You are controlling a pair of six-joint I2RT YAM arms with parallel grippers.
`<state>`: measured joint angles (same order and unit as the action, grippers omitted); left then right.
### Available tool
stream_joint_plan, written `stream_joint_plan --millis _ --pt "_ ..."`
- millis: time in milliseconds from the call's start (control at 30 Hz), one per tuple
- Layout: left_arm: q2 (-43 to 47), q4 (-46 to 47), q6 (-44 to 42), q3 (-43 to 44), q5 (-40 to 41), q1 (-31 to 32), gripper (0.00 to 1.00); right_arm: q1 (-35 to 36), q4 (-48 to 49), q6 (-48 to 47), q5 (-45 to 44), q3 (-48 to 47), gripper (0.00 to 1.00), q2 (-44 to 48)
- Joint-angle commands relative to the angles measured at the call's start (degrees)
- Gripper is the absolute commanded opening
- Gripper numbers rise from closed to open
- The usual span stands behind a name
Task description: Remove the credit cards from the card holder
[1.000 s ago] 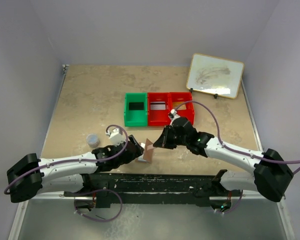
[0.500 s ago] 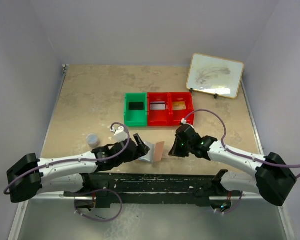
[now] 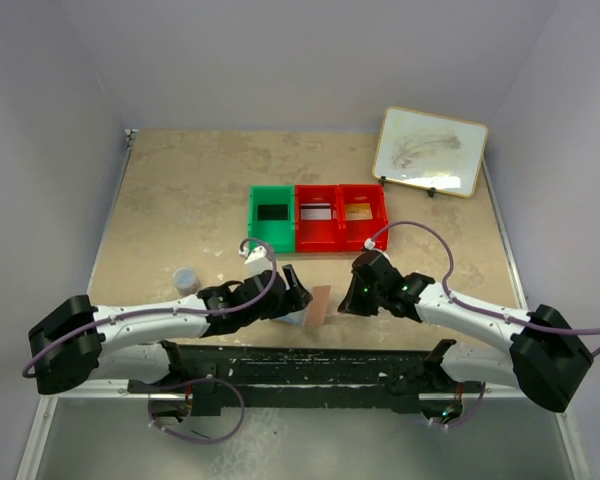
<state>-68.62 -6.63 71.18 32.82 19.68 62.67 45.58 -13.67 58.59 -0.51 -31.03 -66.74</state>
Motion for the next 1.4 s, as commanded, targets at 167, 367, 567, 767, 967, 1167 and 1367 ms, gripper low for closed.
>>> stream_joint_plan --millis 167,367,567,767,967,1167,1367 --pt "-2.6 8.1 -3.4 2.0 -5.8 -0.1 0.74 -0.2 2.1 1.0 -0.9 0.2 0.00 -0.9" --pt "-9.7 16.3 -6.0 5.1 -14.9 -0.1 0.52 -0.2 2.3 1.9 -1.6 0.2 0.00 -1.3" --pt "-13.5 19.6 -4.4 4.1 -15.8 -0.1 0.48 -0.2 4.7 4.0 -0.9 1.6 0.00 2.3" --pt "-16.9 14.7 -8.2 5.6 -14.2 0.2 0.50 -0.2 3.1 4.6 -1.2 0.3 0.11 5.0" --pt "-17.2 13.7 -8.4 5.1 -12.4 0.1 0.47 -0.2 -1.2 4.6 -3.8 -3.8 0.16 7.3" --pt "-17.0 13.3 -7.4 4.1 -11.8 0.2 0.40 -0.2 6.3 2.1 1.2 -4.8 0.16 7.1" --pt "-16.9 12.4 -7.5 3.8 -11.3 0.2 0.38 -0.1 6.5 1.4 0.5 -7.7 0.28 3.0"
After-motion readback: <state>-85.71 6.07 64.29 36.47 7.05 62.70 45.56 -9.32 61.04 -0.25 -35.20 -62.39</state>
